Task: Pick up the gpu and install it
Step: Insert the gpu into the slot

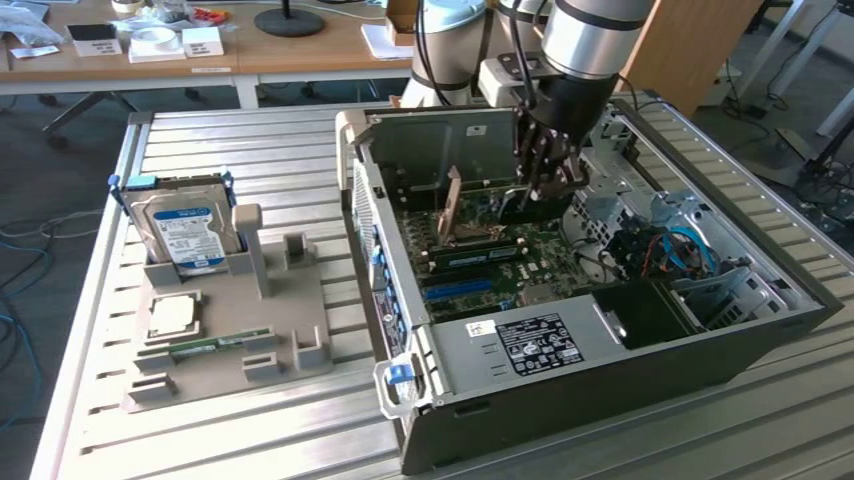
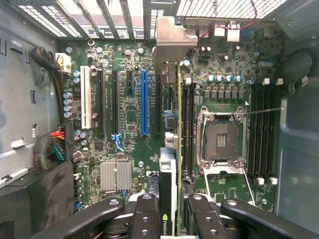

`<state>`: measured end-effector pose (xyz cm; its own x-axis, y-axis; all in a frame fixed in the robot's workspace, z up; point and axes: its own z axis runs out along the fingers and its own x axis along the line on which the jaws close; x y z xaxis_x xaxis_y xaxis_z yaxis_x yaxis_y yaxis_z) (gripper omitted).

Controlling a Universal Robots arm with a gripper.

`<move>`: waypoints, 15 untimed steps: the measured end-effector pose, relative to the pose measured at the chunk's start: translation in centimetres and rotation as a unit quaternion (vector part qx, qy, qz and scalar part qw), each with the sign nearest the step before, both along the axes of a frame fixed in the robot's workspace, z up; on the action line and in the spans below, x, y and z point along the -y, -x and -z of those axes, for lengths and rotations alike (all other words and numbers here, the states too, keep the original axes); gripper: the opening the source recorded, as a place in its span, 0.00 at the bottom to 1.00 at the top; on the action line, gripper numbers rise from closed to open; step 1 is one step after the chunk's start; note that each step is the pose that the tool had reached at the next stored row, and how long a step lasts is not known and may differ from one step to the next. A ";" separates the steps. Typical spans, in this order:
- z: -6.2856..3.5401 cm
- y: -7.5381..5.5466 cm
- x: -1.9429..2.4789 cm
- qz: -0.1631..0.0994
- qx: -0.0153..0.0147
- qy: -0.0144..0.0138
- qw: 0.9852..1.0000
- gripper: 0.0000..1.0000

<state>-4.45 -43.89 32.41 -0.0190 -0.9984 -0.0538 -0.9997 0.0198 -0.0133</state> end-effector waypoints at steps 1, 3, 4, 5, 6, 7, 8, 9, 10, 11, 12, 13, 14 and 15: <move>0.05 0.0 0.00 0.000 0.000 0.000 1.000 0.26; 0.05 0.0 0.01 0.000 0.000 0.000 1.000 0.26; 0.05 0.0 0.01 0.000 0.000 0.000 1.000 0.26; 0.05 0.0 0.01 0.000 0.000 0.000 1.000 0.26; 0.05 0.0 0.01 0.000 0.000 0.000 1.000 0.26; 0.05 0.0 0.01 0.000 0.000 0.000 1.000 0.26; 0.05 0.0 0.01 0.000 0.000 0.000 1.000 0.26; 0.09 0.0 0.00 0.000 0.000 0.000 1.000 0.26; 0.17 0.0 0.00 0.000 0.000 0.000 1.000 0.26; 0.24 0.0 0.00 0.000 0.000 0.000 1.000 0.26; 0.32 0.0 0.01 0.000 0.000 0.000 1.000 0.26; 0.38 0.0 0.00 0.000 0.000 0.000 1.000 0.26; 0.43 0.0 0.00 0.000 0.000 0.000 1.000 0.26; 0.49 0.0 0.01 0.000 0.000 0.000 1.000 0.26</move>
